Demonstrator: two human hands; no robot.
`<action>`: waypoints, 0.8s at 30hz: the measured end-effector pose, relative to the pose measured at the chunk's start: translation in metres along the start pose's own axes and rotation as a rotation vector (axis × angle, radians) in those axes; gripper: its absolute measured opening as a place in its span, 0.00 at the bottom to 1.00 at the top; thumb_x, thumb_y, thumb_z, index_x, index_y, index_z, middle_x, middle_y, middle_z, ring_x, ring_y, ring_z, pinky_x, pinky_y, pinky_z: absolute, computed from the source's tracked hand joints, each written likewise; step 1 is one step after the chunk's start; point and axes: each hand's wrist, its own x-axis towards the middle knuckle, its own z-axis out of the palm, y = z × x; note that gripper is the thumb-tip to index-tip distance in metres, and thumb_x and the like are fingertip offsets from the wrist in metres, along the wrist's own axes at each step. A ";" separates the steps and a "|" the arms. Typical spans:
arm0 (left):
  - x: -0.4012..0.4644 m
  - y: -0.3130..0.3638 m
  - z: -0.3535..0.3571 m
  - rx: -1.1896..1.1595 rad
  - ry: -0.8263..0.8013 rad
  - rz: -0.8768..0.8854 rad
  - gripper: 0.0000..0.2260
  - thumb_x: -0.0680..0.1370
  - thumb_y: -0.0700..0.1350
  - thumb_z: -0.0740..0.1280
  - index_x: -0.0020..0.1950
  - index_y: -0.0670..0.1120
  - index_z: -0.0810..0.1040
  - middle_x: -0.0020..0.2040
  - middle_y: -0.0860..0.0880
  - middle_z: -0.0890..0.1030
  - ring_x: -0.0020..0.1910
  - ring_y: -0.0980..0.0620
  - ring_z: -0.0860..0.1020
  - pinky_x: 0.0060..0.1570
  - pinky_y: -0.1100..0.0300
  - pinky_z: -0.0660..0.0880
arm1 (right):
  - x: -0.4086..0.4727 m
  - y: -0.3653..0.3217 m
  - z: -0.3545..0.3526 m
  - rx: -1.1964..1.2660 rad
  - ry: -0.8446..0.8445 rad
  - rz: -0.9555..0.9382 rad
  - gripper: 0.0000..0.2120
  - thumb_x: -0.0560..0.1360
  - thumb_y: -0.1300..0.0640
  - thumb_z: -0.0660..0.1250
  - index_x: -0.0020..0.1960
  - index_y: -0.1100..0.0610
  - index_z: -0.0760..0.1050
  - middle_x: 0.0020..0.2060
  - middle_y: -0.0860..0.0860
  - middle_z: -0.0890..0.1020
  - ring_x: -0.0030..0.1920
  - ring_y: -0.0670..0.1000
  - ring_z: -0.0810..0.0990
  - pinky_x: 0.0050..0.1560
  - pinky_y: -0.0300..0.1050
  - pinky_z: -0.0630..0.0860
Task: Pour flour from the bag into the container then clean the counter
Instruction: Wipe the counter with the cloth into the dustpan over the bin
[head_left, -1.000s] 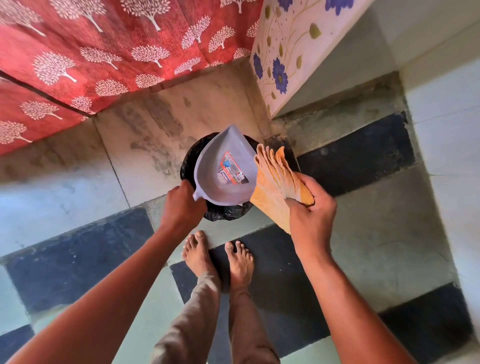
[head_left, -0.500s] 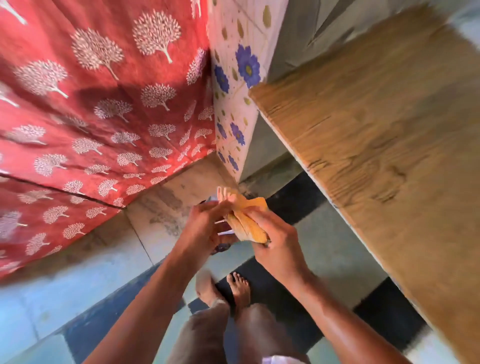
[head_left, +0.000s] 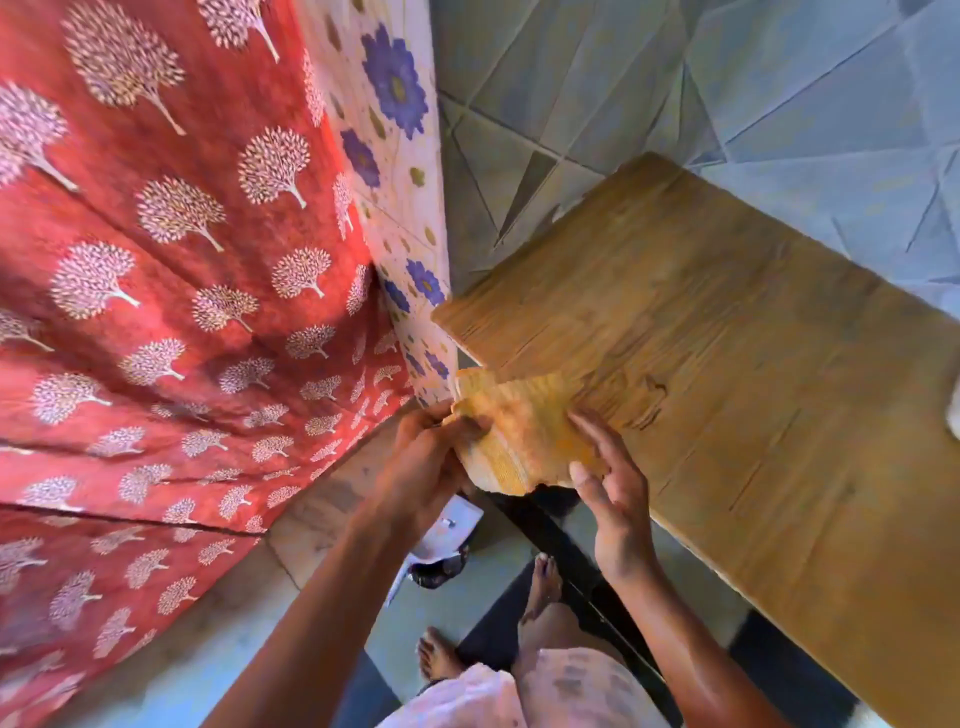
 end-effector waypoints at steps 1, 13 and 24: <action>0.006 0.003 0.009 -0.006 -0.022 -0.010 0.15 0.72 0.32 0.69 0.58 0.31 0.79 0.52 0.35 0.83 0.51 0.39 0.83 0.55 0.43 0.82 | 0.006 0.000 -0.003 0.104 0.050 0.117 0.29 0.75 0.40 0.66 0.70 0.54 0.74 0.69 0.52 0.77 0.72 0.55 0.73 0.72 0.60 0.70; 0.118 -0.010 0.099 0.227 0.184 -0.079 0.06 0.79 0.32 0.68 0.47 0.43 0.80 0.40 0.46 0.87 0.43 0.41 0.84 0.54 0.36 0.79 | 0.143 0.037 -0.083 0.146 0.241 0.392 0.13 0.73 0.66 0.74 0.54 0.51 0.82 0.48 0.51 0.87 0.53 0.53 0.85 0.52 0.49 0.83; 0.201 -0.053 0.098 0.886 0.532 0.219 0.15 0.73 0.48 0.74 0.56 0.51 0.74 0.51 0.46 0.81 0.46 0.42 0.82 0.46 0.48 0.81 | 0.246 0.088 -0.084 -0.505 0.001 0.124 0.12 0.72 0.64 0.73 0.55 0.55 0.82 0.51 0.51 0.85 0.53 0.49 0.81 0.55 0.35 0.73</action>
